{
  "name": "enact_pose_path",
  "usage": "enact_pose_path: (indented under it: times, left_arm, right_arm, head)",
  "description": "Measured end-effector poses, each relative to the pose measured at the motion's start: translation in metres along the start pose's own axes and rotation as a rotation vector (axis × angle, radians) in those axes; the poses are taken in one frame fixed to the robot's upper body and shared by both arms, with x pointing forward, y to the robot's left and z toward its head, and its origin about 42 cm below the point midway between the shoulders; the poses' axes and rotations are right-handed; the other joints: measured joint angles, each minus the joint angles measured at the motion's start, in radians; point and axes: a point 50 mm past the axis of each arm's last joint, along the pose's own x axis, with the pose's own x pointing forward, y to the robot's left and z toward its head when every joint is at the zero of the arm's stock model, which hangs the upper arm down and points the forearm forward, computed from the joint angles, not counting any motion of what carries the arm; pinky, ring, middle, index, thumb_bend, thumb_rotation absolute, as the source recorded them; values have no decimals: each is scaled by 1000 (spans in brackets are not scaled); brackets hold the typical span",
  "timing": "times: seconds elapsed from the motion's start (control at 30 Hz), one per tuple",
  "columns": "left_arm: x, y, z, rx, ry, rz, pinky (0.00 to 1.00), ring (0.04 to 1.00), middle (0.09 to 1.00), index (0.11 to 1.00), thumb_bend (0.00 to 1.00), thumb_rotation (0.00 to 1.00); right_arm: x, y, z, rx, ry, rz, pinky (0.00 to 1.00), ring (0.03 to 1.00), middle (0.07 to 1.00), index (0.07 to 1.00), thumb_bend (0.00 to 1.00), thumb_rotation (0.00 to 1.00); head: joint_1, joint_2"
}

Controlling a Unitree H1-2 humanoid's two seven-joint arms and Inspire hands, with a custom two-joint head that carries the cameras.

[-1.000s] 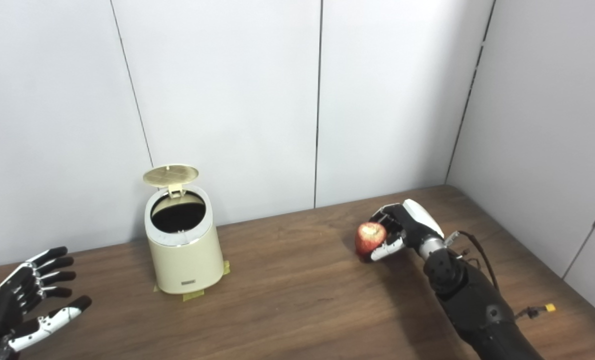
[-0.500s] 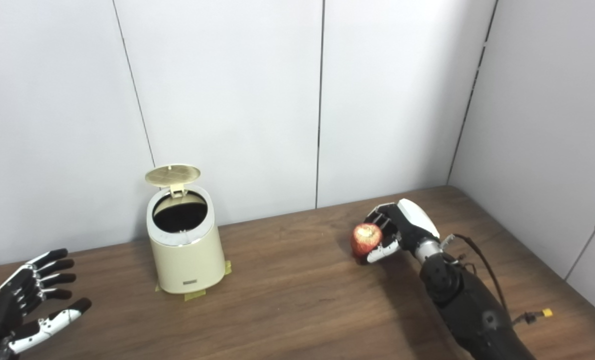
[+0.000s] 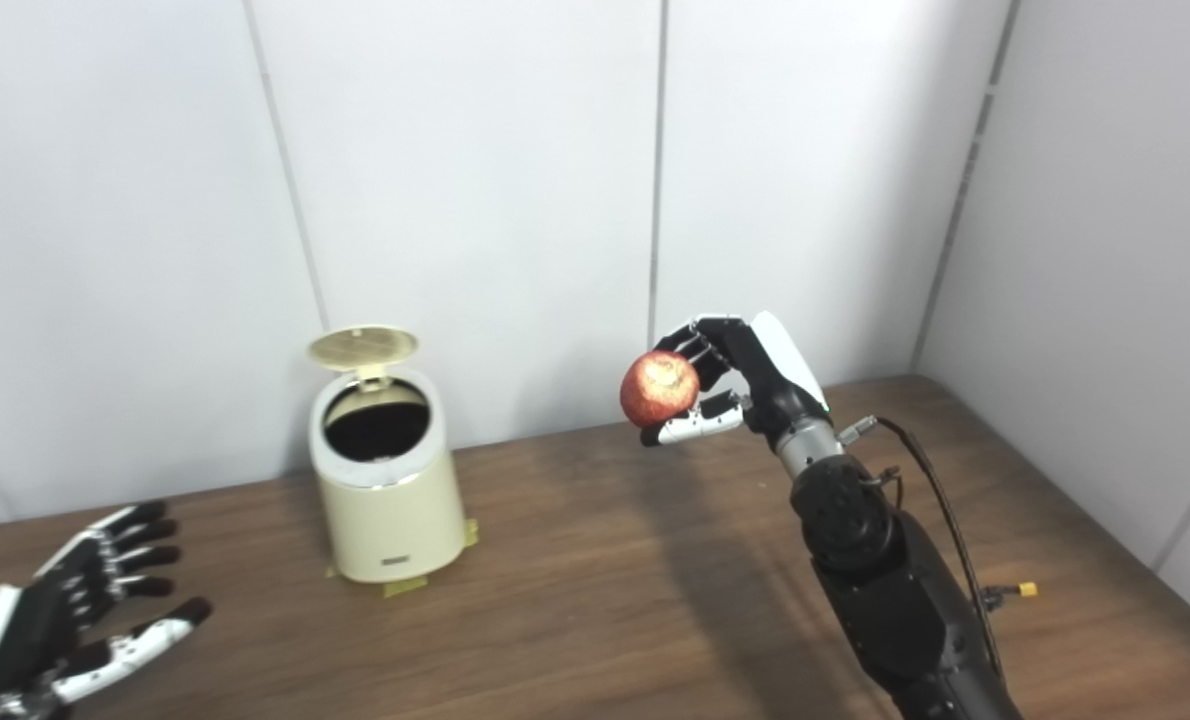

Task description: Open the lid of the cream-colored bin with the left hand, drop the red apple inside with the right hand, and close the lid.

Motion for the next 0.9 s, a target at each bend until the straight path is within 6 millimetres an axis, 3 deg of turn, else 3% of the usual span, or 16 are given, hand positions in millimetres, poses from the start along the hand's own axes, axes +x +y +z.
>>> enact_pose_path:
  times: [0.17,0.3,0.5,0.7,0.9]
  left_arm:
    - [0,-11,1,-3,-13,-6,628,705,766,806,723,118]
    - [0,-17,1,6,-11,-11,616,715,772,806,741,135]
    - [1,-28,2,0,-12,-10,620,721,776,810,748,165]
    - [1,-33,3,-8,-12,-5,624,731,775,811,742,158]
    - [1,-39,3,-18,-12,2,622,726,773,812,746,153]
  right_arm:
    - [3,26,5,112,15,26,347,387,434,517,525,4]
    - [1,49,8,170,25,50,340,385,433,521,524,3]
    - [8,76,35,212,-23,84,318,370,429,527,522,1]
    - [18,87,63,212,-54,85,379,426,447,512,526,2]
    - [28,96,77,253,-51,97,360,408,436,516,525,0]
  head:
    - [71,-12]
    - [97,-17]
    - [147,-23]
    - [177,-26]
    - [197,-29]
